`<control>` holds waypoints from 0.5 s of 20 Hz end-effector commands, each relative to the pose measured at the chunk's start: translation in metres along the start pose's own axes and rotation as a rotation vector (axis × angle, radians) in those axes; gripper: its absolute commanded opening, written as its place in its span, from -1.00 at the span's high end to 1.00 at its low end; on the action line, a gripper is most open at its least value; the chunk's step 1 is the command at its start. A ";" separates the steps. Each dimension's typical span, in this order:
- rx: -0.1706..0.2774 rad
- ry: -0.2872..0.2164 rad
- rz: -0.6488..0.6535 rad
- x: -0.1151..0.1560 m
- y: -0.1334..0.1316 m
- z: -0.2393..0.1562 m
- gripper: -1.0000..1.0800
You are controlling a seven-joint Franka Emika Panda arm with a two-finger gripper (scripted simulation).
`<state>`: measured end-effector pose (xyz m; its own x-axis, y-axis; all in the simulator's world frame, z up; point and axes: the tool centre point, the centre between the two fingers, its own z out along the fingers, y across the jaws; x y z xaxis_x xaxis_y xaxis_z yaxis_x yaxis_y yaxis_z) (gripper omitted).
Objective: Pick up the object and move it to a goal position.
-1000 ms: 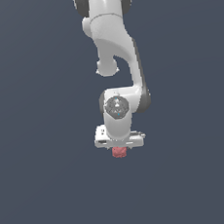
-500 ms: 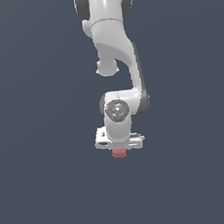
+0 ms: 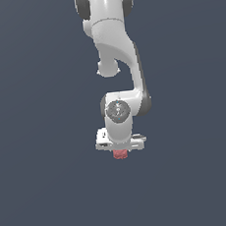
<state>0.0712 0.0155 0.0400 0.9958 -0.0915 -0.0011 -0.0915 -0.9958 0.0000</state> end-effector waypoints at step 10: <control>0.000 0.001 0.000 -0.008 0.038 -0.041 1.00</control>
<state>0.0616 -0.0128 0.0711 0.9959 -0.0908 -0.0017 -0.0908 -0.9959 -0.0001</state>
